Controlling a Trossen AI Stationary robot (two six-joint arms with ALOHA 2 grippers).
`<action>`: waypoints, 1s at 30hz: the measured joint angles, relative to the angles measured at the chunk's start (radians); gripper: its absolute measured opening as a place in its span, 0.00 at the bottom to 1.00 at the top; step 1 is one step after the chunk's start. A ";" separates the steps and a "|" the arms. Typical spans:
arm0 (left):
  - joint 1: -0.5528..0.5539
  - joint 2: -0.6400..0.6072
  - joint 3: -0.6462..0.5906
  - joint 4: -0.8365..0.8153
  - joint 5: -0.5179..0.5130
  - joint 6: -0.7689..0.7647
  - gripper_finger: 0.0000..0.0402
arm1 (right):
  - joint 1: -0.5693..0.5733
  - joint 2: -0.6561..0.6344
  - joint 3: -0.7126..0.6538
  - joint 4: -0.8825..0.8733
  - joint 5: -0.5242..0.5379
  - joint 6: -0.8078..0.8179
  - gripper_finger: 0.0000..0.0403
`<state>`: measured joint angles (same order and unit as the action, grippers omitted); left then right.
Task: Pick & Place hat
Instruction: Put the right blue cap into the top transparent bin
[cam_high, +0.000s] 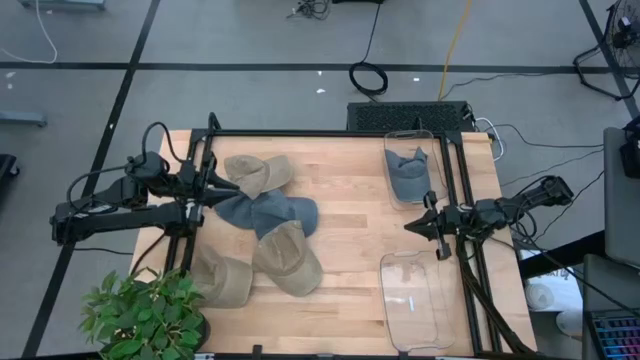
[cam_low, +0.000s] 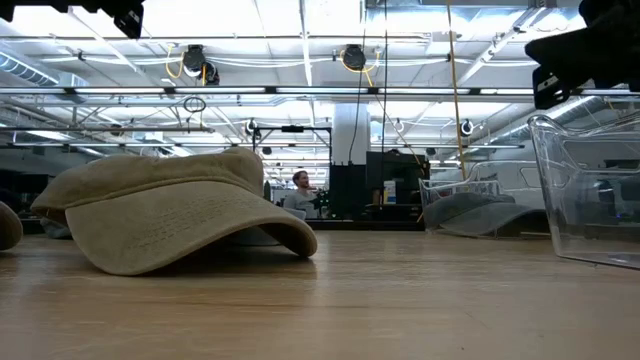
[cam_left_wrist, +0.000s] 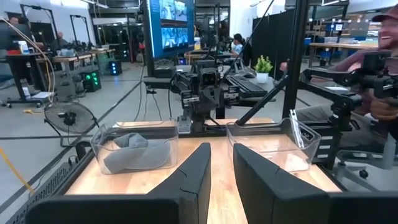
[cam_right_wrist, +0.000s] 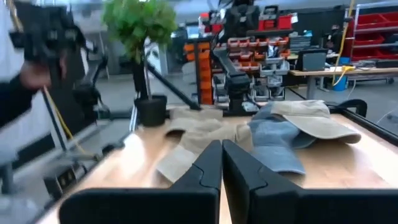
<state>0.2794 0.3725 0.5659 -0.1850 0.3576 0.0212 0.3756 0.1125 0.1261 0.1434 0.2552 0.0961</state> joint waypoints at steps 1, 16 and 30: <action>0.000 0.000 0.000 0.001 0.000 0.000 0.19 | 0.000 0.000 0.000 0.008 -0.002 0.010 0.00; 0.000 0.000 0.000 0.003 -0.001 0.000 0.19 | 0.000 0.001 -0.004 0.013 -0.025 0.017 0.00; 0.000 0.000 0.000 0.003 -0.002 0.000 0.19 | 0.000 0.000 -0.078 0.158 -0.022 -0.030 0.00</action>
<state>0.2794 0.3729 0.5659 -0.1821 0.3554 0.0212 0.3752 0.1127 0.0483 0.3011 0.2337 0.0657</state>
